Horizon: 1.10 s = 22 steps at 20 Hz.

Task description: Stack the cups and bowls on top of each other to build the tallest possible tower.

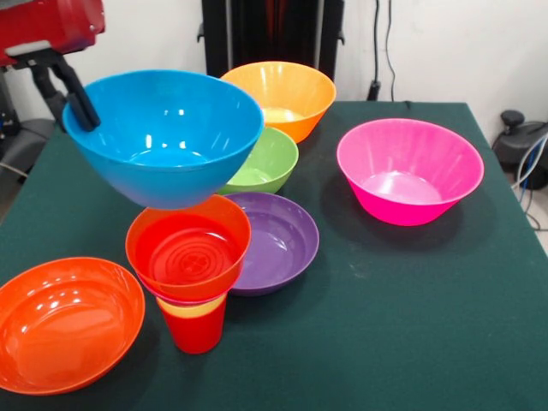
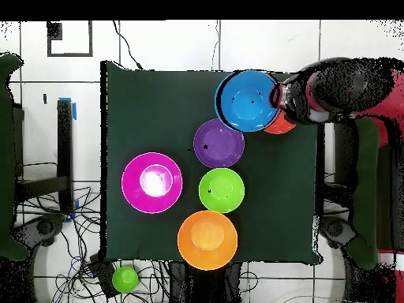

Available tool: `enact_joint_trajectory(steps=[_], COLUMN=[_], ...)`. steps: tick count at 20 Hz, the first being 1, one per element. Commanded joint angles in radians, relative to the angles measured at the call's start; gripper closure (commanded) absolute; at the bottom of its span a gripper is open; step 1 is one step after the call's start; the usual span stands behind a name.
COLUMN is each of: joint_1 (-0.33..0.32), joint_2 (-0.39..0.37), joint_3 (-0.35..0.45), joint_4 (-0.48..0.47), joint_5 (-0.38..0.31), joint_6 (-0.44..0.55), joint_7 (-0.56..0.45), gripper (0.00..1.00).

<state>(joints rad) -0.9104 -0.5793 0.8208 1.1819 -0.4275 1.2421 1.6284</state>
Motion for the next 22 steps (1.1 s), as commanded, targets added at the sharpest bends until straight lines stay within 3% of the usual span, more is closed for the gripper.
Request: enact_joint_trajectory(steps=[1,22], joint_1=[0.004,-0.022], joint_2=[-0.015,-0.035], joint_3=[-0.012,0.019], joint_4=[0.138,0.144], joint_5=[-0.048,-0.028], joint_6=[-0.033,-0.019], joint_7=[-0.228,-0.250], gripper=[1.00,1.00])
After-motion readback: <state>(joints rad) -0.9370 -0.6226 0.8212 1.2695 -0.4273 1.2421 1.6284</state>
